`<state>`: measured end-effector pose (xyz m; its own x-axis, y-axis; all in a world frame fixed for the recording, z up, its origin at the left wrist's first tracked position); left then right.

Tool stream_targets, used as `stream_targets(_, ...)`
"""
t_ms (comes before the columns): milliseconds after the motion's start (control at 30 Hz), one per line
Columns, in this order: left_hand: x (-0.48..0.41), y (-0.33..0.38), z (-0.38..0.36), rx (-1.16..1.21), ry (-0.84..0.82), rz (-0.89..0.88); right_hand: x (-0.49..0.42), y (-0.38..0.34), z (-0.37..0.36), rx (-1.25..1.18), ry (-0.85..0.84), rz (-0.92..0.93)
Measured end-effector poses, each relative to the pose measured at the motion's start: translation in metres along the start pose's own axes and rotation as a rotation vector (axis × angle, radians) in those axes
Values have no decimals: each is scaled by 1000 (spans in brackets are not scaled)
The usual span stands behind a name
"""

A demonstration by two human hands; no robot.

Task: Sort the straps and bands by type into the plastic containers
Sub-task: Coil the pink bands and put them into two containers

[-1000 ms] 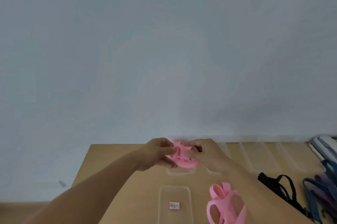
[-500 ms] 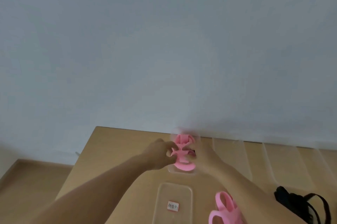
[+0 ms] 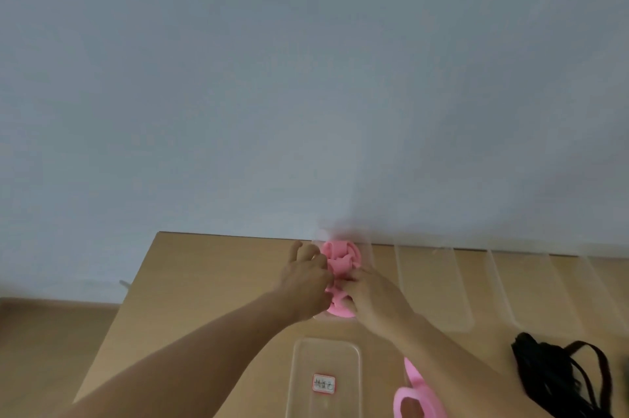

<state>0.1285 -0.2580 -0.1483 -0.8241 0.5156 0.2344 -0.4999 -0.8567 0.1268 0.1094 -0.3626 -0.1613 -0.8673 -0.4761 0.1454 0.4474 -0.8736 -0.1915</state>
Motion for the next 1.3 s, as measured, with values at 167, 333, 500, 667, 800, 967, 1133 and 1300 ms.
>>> stream_targets(167, 0, 0, -4, 6, 20, 39, 8, 3, 14, 93, 246, -2)
stream_targets(333, 4, -2, -1, 97, 175, -46, 10, 8, 14, 90, 303, -56)
stream_targets(500, 4, 4, -8, 147, 137, -174, 7, 6, 15, 174, 292, -134)
stream_targets(667, 5, 2, -5, 141, 36, -129, 18, 5, 21, 133, 344, -161)
stream_targets(800, 8, 5, -4, 129, -8, -109, 25, 3, 24, 100, 333, -241)
stream_targets(967, 20, 1, 6, 231, 69, -106, 52, -5, 38, -106, 455, -411)
stream_targets(1133, 44, -8, 2, 352, 98, -30, 74, -34, 4, -194, 54, -618)
stream_targets(1300, 66, -11, -8, 494, 155, -28, 96, -55, -36, -266, -209, -868)
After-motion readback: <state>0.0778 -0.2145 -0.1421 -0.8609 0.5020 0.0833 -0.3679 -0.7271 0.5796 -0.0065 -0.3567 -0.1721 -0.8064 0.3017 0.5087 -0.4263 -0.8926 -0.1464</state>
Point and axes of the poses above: each hand's wrist, its own x-axis away from the middle knuckle, its own z-axis out of the back of the hand, y = z × x, the point moved 7 cm from there along -x, towards the middle knuckle, and after that the axes turned 8 degrees about x, right-handed, at the moved point
